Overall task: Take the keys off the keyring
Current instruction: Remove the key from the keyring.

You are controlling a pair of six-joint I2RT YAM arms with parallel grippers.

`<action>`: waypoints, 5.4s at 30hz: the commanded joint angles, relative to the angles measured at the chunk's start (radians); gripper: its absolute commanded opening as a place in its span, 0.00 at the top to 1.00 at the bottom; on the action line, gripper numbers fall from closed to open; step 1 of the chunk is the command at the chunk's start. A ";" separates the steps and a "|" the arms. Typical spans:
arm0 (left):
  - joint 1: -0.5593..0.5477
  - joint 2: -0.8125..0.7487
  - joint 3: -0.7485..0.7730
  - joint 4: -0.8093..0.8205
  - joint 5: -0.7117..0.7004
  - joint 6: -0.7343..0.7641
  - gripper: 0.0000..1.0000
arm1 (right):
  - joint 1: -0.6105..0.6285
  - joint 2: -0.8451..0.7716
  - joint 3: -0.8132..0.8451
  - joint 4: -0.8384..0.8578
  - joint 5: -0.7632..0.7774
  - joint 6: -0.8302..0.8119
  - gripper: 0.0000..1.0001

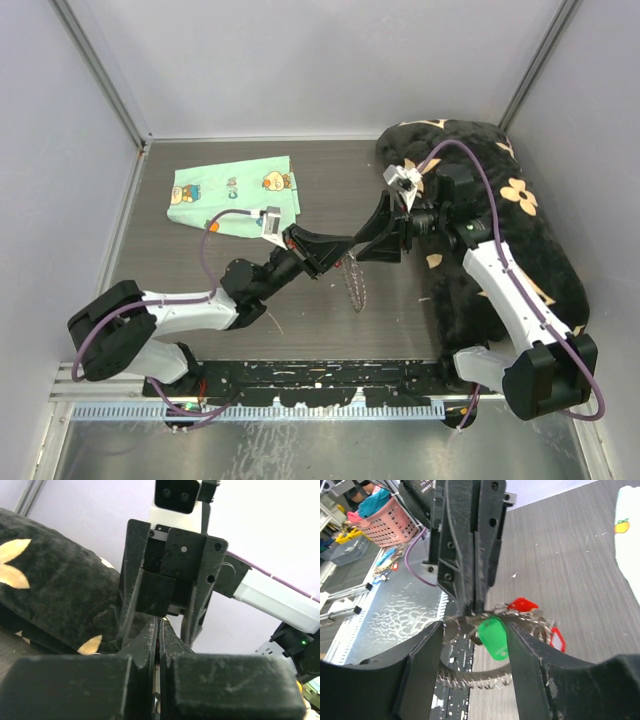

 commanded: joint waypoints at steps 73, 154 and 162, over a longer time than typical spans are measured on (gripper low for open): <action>0.182 -0.012 0.170 0.087 0.450 -0.184 1.00 | 0.109 -0.026 0.254 -0.530 0.047 -0.763 0.99; 0.023 -0.139 0.136 0.093 -0.009 0.089 1.00 | 0.138 -0.011 0.084 0.610 0.121 0.672 0.77; 0.013 -0.139 0.148 0.093 -0.015 0.093 1.00 | 0.143 -0.016 0.080 0.637 0.111 0.678 0.99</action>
